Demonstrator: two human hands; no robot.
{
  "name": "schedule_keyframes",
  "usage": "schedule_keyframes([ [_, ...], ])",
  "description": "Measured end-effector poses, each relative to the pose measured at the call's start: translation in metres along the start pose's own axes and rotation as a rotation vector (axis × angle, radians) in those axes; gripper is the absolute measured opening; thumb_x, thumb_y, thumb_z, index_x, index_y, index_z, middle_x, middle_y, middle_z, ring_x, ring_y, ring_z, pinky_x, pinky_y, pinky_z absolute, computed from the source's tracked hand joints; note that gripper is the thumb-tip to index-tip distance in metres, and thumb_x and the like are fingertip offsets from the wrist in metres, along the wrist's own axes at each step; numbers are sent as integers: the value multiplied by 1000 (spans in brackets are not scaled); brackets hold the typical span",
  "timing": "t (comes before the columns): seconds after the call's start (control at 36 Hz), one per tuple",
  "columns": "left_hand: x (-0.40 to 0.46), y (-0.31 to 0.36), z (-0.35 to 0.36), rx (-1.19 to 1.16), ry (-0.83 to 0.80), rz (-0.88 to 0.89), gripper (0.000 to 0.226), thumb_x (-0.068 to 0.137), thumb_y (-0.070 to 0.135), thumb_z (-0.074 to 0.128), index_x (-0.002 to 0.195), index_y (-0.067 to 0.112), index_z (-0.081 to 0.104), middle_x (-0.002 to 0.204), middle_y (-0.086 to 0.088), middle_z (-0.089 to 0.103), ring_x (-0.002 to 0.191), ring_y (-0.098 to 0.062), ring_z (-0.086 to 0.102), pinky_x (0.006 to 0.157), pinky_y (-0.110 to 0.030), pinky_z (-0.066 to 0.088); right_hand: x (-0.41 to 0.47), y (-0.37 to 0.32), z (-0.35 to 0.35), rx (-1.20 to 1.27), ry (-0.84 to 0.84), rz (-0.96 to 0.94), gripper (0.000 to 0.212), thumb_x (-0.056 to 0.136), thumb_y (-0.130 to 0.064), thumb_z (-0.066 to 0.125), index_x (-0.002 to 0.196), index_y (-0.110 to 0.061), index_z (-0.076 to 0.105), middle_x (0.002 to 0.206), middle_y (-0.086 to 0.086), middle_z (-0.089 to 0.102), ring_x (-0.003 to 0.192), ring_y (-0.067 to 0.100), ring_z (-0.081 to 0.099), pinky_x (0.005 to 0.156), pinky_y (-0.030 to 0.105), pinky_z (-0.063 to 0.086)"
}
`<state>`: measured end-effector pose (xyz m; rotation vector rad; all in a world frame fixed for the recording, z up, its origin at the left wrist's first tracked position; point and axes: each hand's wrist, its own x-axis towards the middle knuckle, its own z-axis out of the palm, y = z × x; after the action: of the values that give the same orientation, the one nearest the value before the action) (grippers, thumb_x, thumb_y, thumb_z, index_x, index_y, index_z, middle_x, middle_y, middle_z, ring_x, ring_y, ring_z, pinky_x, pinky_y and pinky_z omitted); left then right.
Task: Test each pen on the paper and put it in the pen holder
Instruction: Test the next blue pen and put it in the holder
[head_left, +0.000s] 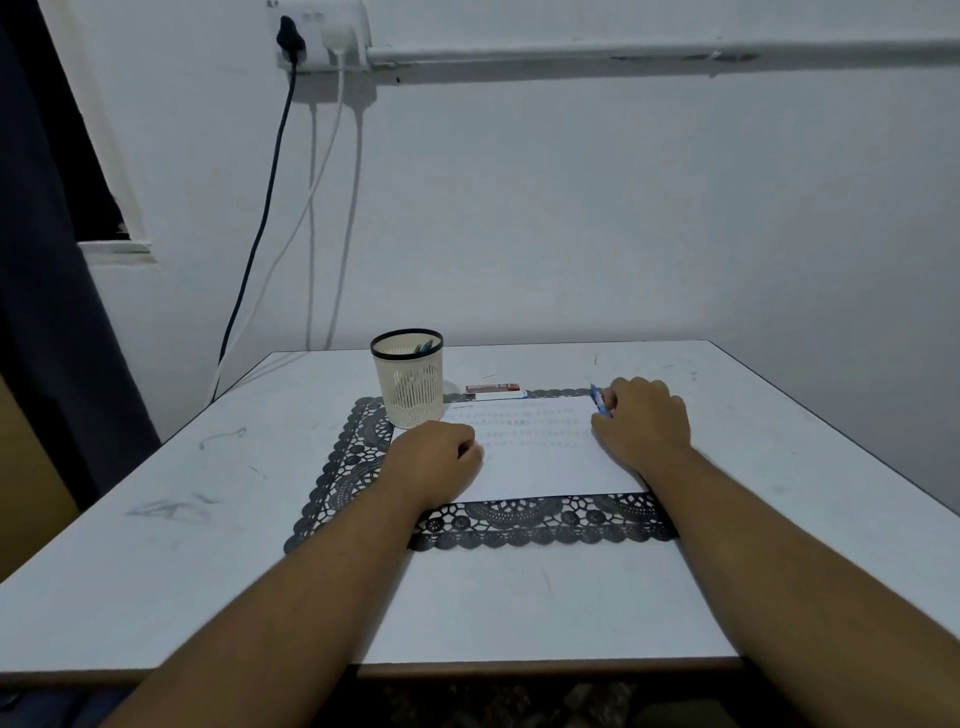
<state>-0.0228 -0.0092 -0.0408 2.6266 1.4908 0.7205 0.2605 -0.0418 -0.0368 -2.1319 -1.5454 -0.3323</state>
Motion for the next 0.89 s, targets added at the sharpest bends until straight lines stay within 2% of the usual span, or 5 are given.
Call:
schedule_keyframes([
  [0.28, -2, 2, -2, 6, -6, -5, 36, 97, 38, 50, 69, 16, 49, 67, 1, 59, 67, -19, 56, 56, -31, 36, 0, -4, 2, -87, -54, -13, 12, 90, -29, 56, 88, -18, 55, 90, 2, 54, 90, 26, 46, 80, 38, 39],
  [0.47, -3, 4, -2, 17, -2, -1, 35, 97, 38, 49, 70, 16, 50, 68, 3, 59, 67, -17, 56, 57, -31, 39, 1, 0, 3, -118, -43, 26, 23, 92, -35, 55, 105, -16, 60, 104, 4, 61, 100, 27, 51, 81, 38, 38],
  [0.64, -3, 5, -2, 6, -11, 6, 36, 97, 38, 49, 67, 17, 48, 66, 3, 58, 66, -18, 55, 55, -30, 35, -2, -2, 2, -107, -48, 5, 20, 91, -38, 56, 92, -18, 59, 93, 1, 56, 98, 27, 52, 80, 37, 36],
  [0.78, -3, 5, -4, 4, -13, -3, 36, 96, 37, 50, 68, 16, 49, 67, 2, 57, 67, -18, 55, 56, -30, 36, -2, -4, 1, -106, -4, 40, 25, 93, -36, 57, 109, -18, 60, 106, 5, 61, 93, 25, 46, 80, 37, 36],
  [0.89, -4, 6, -4, -8, -15, -6, 36, 96, 37, 50, 67, 16, 47, 67, 1, 57, 68, -19, 55, 59, -31, 40, -4, -2, 1, -105, -50, 83, 19, 93, -33, 55, 103, -18, 61, 106, 4, 62, 98, 28, 50, 79, 37, 33],
])
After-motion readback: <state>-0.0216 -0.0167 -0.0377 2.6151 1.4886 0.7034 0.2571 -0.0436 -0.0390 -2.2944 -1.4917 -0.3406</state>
